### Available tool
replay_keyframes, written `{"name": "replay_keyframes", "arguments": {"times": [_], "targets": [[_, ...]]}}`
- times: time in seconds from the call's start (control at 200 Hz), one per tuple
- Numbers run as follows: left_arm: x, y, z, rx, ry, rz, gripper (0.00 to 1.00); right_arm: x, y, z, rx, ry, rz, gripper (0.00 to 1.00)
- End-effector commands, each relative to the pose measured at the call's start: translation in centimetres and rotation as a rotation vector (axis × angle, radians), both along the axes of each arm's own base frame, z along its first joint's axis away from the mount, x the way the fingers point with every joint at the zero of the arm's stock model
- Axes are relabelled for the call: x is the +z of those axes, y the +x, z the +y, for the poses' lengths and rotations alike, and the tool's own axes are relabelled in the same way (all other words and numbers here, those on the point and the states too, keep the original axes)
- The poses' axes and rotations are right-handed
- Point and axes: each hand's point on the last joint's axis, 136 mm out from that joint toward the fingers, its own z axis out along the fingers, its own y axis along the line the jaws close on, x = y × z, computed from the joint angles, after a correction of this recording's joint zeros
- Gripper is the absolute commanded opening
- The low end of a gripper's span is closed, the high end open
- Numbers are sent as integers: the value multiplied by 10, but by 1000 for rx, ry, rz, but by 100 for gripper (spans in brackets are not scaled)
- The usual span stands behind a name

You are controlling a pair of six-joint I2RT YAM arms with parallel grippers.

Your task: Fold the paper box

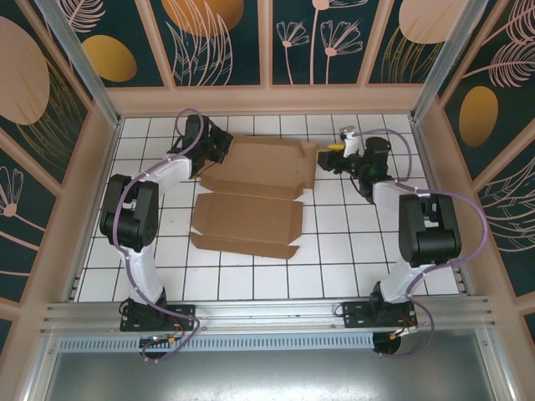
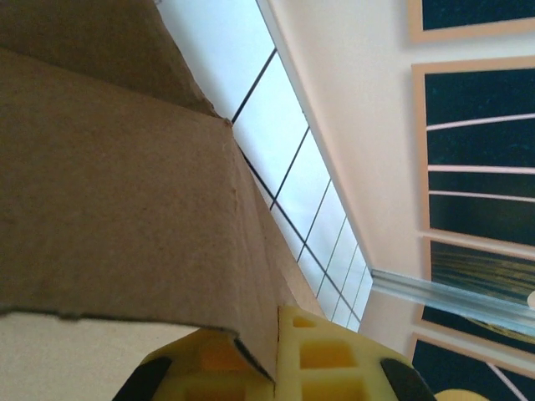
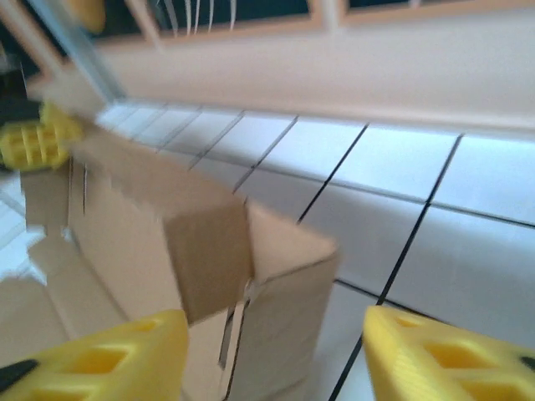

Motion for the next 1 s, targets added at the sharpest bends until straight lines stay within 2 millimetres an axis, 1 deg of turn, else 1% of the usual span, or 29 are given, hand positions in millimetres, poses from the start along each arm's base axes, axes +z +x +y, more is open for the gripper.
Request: {"name": "replay_keyframes", "arguments": {"times": [0.0,0.05,0.1,0.17,0.22,0.255,0.295,0.365,0.41,0.505,0.576,0.606,0.666,0.771,0.811,0.931,0.996], "targets": [[21,-5,-4,-73,-3,-90,0,49,-12,-11,-26,195,-103,54],[25,-5,-8,-94,-12,-117,0,56,-18,-13,-2,245,-85,54],[30,-4,-12,-116,-23,-145,0,58,-23,-13,8,258,-81,55],[38,-2,-17,-148,-35,-185,0,60,-26,-20,-42,241,-97,57],[42,-1,-20,-166,-37,-204,0,51,-22,-32,-131,221,-69,58],[42,-1,-20,-171,-33,-205,0,48,-24,-33,-143,204,-64,58],[40,0,-20,-169,-34,-200,0,38,-22,-37,-179,167,-39,57],[38,1,-22,-179,-45,-188,0,12,-10,-47,-304,15,26,52],[36,1,-23,-181,-51,-178,0,1,-6,-53,-363,-70,32,49],[36,-1,-23,-185,-50,-173,0,-13,-5,-56,-362,-172,30,45],[35,-2,-21,-182,-48,-169,0,-16,-3,-56,-345,-225,9,40],[35,-2,-20,-181,-48,-166,0,-15,-3,-54,-324,-239,-9,39],[32,-4,-19,-182,-55,-161,0,-13,-5,-43,-249,-259,-53,37],[33,-6,-23,-198,-87,-168,0,-17,-5,-29,-148,-300,-91,36],[33,-6,-25,-205,-95,-168,0,-22,-5,-25,-115,-315,-87,37],[36,-7,-30,-238,-106,-183,0,-41,-5,-10,-9,-357,-9,42],[40,-7,-32,-253,-118,-198,0,-48,-13,5,62,-384,-2,44]]}}
